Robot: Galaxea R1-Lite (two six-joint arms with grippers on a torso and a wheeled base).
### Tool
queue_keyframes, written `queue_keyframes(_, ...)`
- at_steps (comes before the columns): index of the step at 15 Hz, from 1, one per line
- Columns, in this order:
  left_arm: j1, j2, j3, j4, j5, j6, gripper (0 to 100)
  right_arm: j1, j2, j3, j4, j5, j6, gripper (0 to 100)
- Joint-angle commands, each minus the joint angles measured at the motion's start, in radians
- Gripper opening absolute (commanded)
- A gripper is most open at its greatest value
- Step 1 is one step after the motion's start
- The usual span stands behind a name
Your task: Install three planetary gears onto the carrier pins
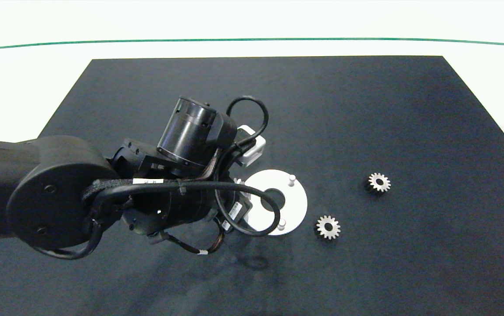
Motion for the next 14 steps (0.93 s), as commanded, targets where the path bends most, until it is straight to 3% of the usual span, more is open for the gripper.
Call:
queue_keyframes(1, 0.013, 0.005, -0.046, 0.041, 0.002, 0.004, 25, 0.000, 0.004, 0.001, 0.005, -0.001, -0.002, 100)
queue_keyframes(3, 0.006, 0.011, -0.086, 0.077, 0.002, 0.002, 25, 0.000, 0.005, -0.001, 0.005, -0.001, -0.002, 100)
queue_keyframes(14, -0.008, 0.106, -0.136, 0.066, 0.002, -0.007, 25, 0.000, 0.016, -0.008, -0.009, -0.001, -0.005, 100)
